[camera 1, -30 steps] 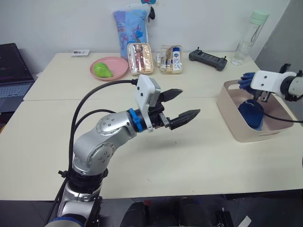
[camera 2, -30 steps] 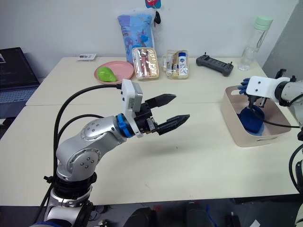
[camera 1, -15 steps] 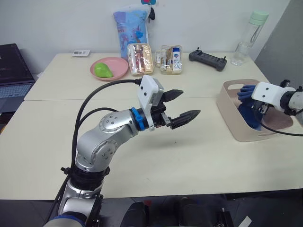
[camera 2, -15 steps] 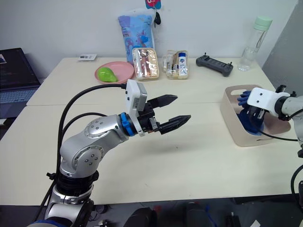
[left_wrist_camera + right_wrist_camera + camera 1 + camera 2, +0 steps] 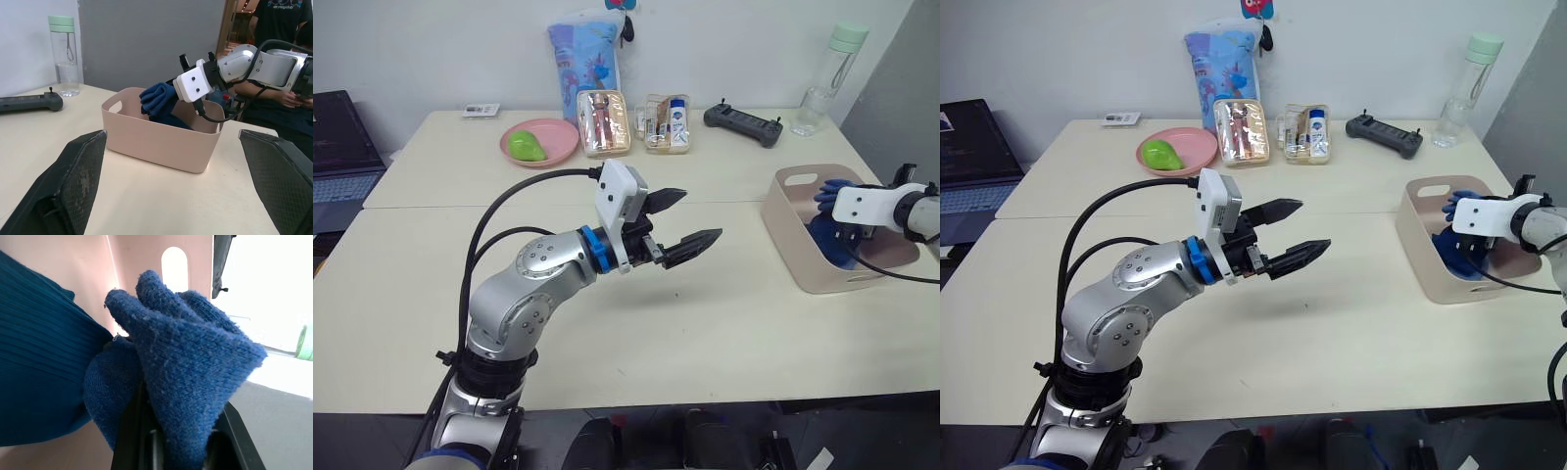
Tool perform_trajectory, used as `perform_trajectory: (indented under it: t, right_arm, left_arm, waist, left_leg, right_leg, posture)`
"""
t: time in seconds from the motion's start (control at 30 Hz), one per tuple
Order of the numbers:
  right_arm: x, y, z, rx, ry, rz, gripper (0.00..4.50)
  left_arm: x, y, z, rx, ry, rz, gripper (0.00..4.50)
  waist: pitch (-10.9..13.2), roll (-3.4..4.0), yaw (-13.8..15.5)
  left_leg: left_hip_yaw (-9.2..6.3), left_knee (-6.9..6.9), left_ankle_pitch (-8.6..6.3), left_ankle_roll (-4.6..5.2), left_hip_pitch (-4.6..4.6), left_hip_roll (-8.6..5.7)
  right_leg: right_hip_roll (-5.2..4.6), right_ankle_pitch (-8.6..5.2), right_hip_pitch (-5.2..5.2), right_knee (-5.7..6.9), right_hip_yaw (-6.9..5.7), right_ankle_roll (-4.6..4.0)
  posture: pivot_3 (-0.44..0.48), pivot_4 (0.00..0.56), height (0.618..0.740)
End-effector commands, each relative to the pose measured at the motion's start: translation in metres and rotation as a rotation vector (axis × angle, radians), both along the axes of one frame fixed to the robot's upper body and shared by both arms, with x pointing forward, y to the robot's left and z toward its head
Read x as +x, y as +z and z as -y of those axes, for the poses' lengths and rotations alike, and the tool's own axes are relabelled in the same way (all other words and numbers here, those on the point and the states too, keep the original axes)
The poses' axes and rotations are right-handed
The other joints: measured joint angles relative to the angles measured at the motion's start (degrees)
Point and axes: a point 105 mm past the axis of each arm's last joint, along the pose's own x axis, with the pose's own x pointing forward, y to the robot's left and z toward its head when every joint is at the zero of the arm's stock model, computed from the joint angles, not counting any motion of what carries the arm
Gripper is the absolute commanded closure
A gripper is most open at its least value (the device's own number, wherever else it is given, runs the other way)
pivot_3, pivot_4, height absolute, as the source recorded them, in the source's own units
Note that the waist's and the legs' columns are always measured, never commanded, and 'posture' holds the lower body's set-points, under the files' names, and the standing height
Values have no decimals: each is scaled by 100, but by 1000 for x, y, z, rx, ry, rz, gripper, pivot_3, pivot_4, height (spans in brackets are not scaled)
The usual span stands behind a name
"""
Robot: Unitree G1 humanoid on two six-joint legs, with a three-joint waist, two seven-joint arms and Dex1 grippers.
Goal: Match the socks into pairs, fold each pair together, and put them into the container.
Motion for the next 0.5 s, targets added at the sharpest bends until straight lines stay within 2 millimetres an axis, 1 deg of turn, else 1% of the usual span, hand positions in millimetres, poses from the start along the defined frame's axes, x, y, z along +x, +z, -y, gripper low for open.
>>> perform_trajectory:
  t: [0.03, 0.13, 0.2, 0.3, 0.37, 0.43, 0.5]
  right_arm:
    - [1, 30, 6, -35, -7, 106, 4298]
    - [-4, 11, 6, -27, 4, 1, 4298]
    - [-8, -4, 1, -1, 26, -82, 4298]
    - [-14, -18, -1, 15, 29, -170, 4298]
    - [-18, -24, 1, 17, 20, -208, 4298]
    - [-18, -22, 4, 17, 11, -209, 4298]
    - [-17, -17, 4, 56, 0, -209, 3588]
  left_arm:
    - [-6, 11, -1, -12, -10, 54, 0]
    - [-6, 10, -1, -10, -8, 52, 0]
    - [-6, 10, -2, -11, -7, 51, 0]
    - [-5, 10, -2, -10, -7, 52, 0]
    - [-5, 10, -3, -8, -6, 51, 0]
    - [-5, 10, -3, -5, -6, 51, 0]
    - [-4, 10, -4, -4, -5, 51, 0]
  waist:
    - [0, 0, 0]
    - [0, 0, 2]
    - [0, 0, 2]
    - [0, 0, 2]
    - [0, 0, 3]
    - [0, 0, 3]
    - [0, 0, 4]
  left_leg:
    - [0, 0, 0, 0, 0, 0]
    - [-2, 0, 0, 0, 0, 0]
    - [-2, 0, 0, 0, -1, 0]
    - [-1, 1, 0, 0, -1, 0]
    - [-2, 2, 0, 1, 0, 0]
    - [-4, 3, 0, 1, 1, 0]
    - [-7, 4, 1, 1, 0, 0]
  right_leg:
    - [0, 0, 0, 0, 0, 0]
    - [0, 0, 0, -1, -2, 0]
    - [0, 0, 0, -1, -2, 0]
    - [0, 0, 1, -1, -1, 0]
    - [0, 0, 2, 0, -2, 0]
    - [0, 0, 3, 1, -4, 0]
    - [0, 0, 4, 2, -6, 0]
  posture:
    - [0, 150, 740]
    - [0, 150, 740]
    - [0, 150, 740]
    - [0, 150, 740]
    - [0, 150, 740]
    - [0, 150, 740]
    - [0, 150, 740]
